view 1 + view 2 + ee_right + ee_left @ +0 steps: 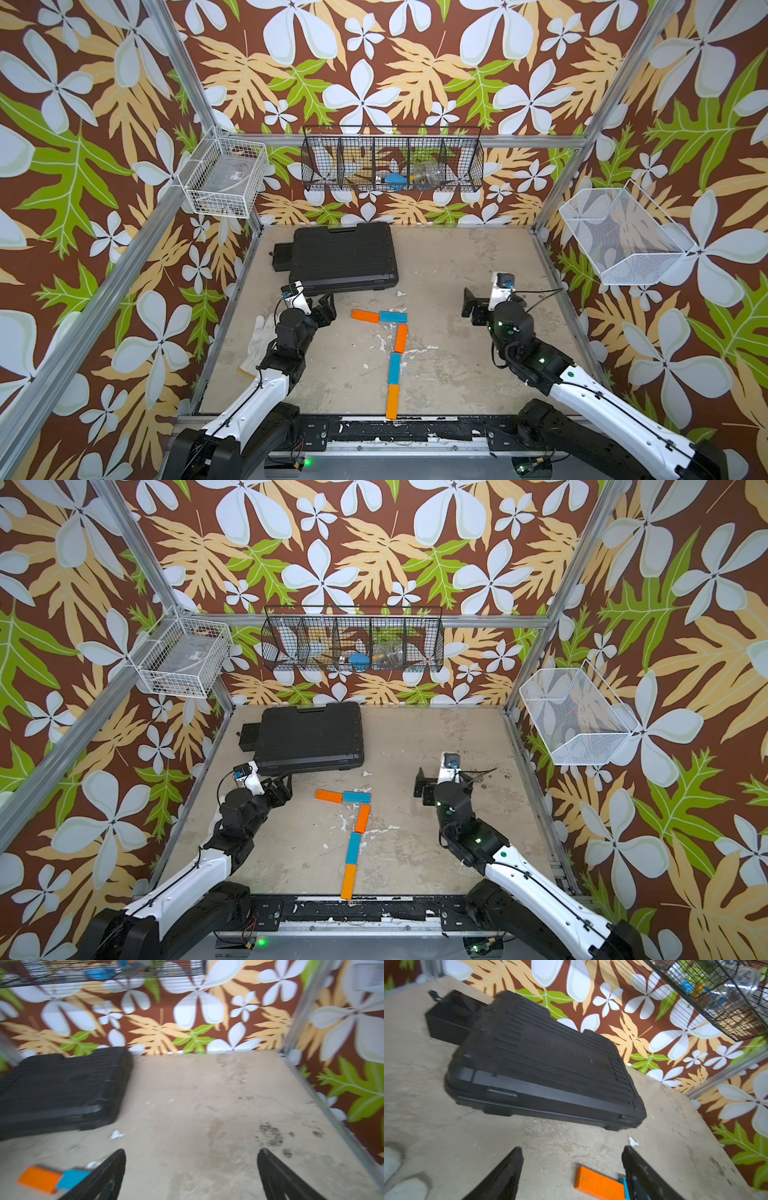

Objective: Assemble the number 7 with building blocks
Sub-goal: Adjust the building block at the center of the board.

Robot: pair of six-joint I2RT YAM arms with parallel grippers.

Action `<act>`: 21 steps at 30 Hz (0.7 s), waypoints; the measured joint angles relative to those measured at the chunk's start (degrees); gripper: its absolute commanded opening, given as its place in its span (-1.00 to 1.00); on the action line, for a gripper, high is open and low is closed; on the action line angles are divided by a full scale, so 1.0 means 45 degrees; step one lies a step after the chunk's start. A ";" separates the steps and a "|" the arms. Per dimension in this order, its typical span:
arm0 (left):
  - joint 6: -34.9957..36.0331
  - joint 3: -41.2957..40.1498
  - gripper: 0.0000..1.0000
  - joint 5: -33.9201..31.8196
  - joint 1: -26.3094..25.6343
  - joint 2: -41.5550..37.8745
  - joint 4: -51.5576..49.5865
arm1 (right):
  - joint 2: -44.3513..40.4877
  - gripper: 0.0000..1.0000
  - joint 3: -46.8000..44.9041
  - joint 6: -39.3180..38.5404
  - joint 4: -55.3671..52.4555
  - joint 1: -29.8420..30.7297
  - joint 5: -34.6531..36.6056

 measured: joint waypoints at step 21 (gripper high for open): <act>0.0272 -0.0865 0.38 -0.3147 0.0005 -0.1583 -0.0510 | 0.6645 -0.14 -0.1763 0.3245 0.6620 0.0899 -0.8675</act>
